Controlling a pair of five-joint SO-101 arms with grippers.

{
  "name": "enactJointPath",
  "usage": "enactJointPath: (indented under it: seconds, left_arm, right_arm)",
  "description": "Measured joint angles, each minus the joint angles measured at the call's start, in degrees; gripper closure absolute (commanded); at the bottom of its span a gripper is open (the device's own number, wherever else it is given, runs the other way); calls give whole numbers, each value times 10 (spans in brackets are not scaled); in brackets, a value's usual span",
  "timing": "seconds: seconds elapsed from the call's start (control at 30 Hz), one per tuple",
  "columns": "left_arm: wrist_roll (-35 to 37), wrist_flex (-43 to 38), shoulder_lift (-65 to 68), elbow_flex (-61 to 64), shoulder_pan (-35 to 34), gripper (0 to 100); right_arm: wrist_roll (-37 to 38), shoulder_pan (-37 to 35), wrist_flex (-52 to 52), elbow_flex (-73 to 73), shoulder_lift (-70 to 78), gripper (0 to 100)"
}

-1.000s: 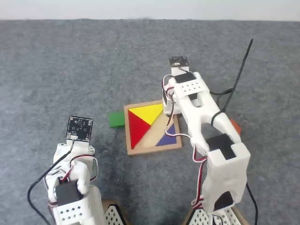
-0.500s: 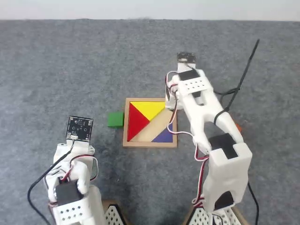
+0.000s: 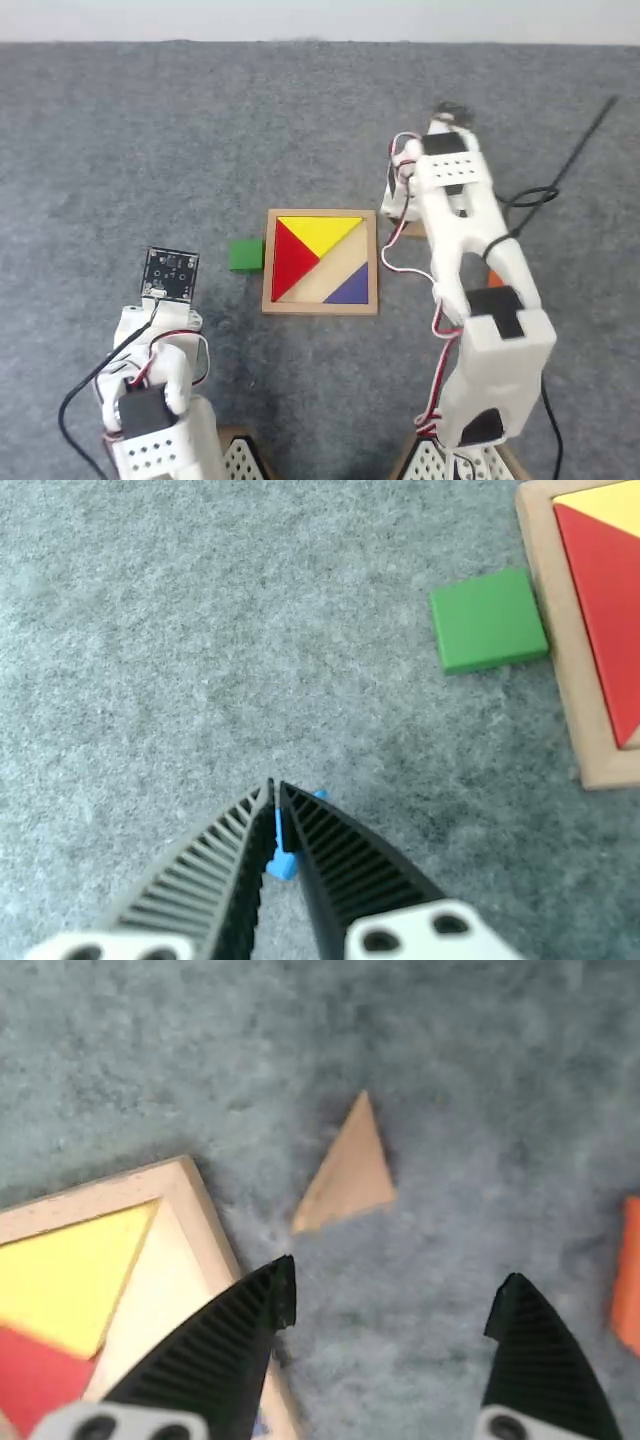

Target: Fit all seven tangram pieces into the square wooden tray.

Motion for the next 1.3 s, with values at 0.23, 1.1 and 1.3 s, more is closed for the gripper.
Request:
enactJointPath:
  seconds: [0.23, 1.1, 1.3]
  left_arm:
    - [0, 0, 0, 0, 0, 987]
    - [-2, 0, 0, 0, 0, 987]
    - [-15, 0, 0, 0, 0, 987]
  right_arm:
    - [-25, 28, -40, 0, 40, 689]
    - [-252, 31, -8, -149, 113, 689]
    - [-289, 25, -62, -166, 172, 689]
